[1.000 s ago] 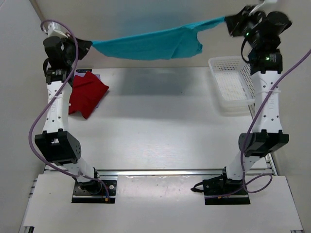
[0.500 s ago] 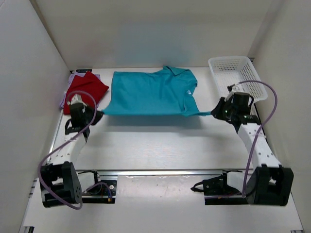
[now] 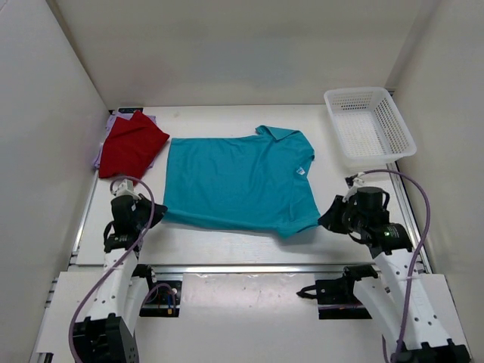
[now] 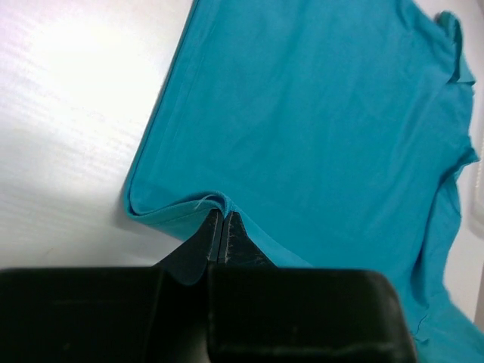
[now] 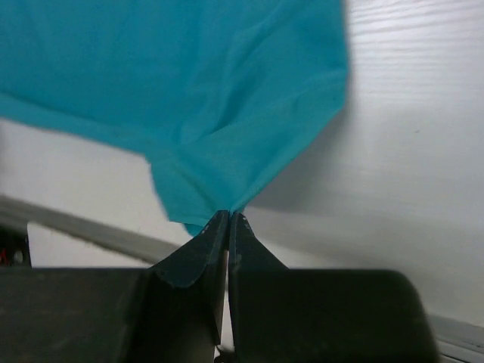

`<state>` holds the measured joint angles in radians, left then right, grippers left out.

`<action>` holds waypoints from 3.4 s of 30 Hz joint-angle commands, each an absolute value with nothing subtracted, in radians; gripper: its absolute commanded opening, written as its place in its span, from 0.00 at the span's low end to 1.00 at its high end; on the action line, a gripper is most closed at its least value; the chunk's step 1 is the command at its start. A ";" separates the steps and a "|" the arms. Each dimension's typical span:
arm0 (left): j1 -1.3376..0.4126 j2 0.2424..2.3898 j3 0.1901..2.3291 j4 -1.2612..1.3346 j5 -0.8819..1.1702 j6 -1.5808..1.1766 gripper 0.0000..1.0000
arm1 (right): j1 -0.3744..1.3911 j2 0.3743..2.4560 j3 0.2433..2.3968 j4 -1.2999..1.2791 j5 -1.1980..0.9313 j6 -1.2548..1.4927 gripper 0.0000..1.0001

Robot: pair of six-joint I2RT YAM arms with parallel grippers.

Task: Fold and stack the t-shirts
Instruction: Flatten out the tshirt

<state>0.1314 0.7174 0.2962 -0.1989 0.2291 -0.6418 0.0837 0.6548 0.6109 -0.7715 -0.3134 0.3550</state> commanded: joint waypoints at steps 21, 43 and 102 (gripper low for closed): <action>0.150 1.097 0.365 0.138 0.201 -0.854 0.00 | 0.072 1.353 0.962 -0.342 -0.275 0.330 0.00; 0.176 1.006 1.506 -0.342 0.345 -0.723 0.00 | 0.713 1.262 2.243 -0.782 0.607 -0.033 0.00; 0.138 1.043 0.474 0.002 0.130 -0.689 0.00 | -0.006 1.140 0.885 -0.480 -0.184 0.195 0.00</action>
<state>0.1158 1.1152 0.5381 -0.0288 0.1104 -0.6712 0.0040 1.2404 0.9272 -0.4160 -0.2584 0.1844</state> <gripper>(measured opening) 0.020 0.009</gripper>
